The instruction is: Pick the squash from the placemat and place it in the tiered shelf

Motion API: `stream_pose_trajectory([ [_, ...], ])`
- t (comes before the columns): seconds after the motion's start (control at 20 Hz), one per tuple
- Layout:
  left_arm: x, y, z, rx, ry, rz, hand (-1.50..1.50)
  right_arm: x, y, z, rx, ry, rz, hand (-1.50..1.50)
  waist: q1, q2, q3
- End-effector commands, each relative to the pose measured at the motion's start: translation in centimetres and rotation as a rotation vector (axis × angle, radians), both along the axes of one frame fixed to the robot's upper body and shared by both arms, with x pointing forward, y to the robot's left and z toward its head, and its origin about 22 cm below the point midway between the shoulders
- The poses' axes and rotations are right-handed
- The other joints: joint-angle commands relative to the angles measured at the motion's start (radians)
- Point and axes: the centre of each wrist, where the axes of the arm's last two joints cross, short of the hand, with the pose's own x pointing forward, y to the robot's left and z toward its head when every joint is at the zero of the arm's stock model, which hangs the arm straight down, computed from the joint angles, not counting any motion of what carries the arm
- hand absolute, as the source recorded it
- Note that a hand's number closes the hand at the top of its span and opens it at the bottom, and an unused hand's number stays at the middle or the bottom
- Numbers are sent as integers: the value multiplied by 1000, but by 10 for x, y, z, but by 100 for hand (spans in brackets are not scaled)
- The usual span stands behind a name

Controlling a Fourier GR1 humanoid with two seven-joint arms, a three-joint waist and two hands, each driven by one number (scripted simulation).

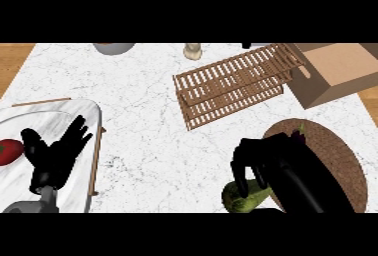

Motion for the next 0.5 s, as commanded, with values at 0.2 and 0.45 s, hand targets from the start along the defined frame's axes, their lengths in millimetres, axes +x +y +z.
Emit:
stream_pose_trajectory([
  [0.2,-10,-14,-24,-20,77,-13,0,-2,-33,90,64,-92,-136,150,23,14,-10],
  [0.45,-1,-3,-9,-16,66,-28,0,32,-39,130,116,-59,-200,150,31,14,-10],
])
